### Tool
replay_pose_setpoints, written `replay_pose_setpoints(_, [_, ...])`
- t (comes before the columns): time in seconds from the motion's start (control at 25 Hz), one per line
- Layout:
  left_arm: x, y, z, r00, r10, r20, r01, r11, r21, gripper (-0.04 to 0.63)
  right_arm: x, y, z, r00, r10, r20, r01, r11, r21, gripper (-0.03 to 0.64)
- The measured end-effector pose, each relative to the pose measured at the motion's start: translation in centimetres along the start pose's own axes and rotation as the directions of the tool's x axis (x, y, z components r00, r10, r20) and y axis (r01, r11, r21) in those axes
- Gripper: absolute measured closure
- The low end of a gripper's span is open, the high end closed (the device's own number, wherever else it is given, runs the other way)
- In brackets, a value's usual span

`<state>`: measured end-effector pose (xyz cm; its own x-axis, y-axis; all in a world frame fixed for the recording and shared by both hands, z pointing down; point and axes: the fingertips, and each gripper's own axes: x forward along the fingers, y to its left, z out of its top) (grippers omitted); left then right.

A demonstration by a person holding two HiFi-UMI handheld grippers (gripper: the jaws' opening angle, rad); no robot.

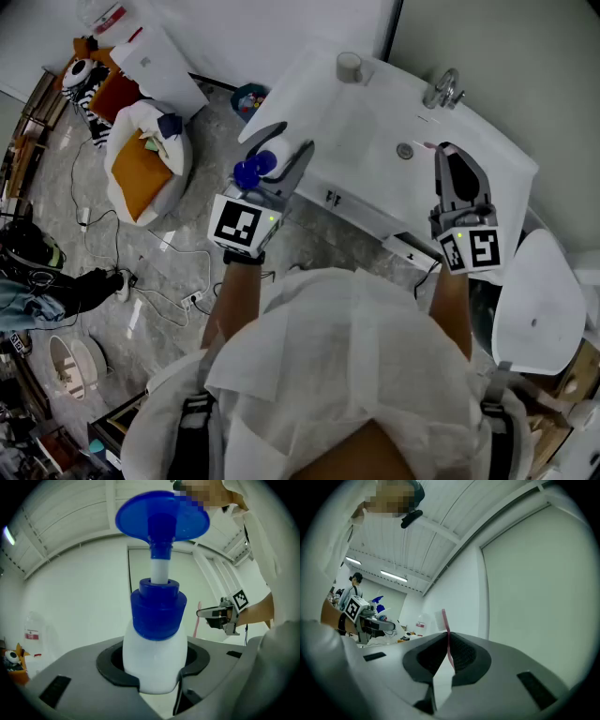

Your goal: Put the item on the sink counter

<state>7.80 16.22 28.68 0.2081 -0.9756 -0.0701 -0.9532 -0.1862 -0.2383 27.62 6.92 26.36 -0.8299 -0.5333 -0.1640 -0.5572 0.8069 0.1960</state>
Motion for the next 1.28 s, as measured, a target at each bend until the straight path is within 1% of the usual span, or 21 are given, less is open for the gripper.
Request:
replay_pose_setpoints(0.16, [-0.7,0.6,0.7,1.000,0.011,0.000,-0.011,1.000,-0.011,0.385,0.1,0.6,0.6,1.000,0.010,-0.002,-0.010,1.000,-0.006,0.595])
replay_pose_setpoints(0.28, [-0.7,0.5,0.9,1.000,0.015,-0.006,-0.015,0.999,-0.037,0.385,0.2,0.8,0.6,1.000,0.018,-0.002,-0.018,1.000,-0.011,0.595])
replay_pose_setpoints(0.48, [-0.8,0.0,1.2,1.000,0.000,-0.008,0.000,0.999,-0.033,0.387,0.0,0.8,0.8,1.000,0.022,-0.004,-0.022,1.000,-0.013,0.595])
replay_pose_setpoints(0.76, [-1.1,-0.4,1.0,1.000,0.009,-0.014,-0.009,0.999,-0.038,0.387,-0.5,1.1,0.5,1.000,0.027,-0.013,-0.027,0.999,-0.018,0.595])
replay_pose_setpoints(1.12, [-1.9,-1.3,0.9,0.999,0.014,-0.033,-0.015,0.999,-0.036,0.387,-1.6,1.5,0.6,0.999,0.045,-0.003,-0.045,0.999,0.029,0.595])
replay_pose_setpoints(1.28, [-2.2,-1.7,0.4,0.998,0.020,-0.057,-0.022,0.999,-0.041,0.385,-2.0,1.8,0.5,0.998,0.063,0.005,-0.064,0.997,0.042,0.595])
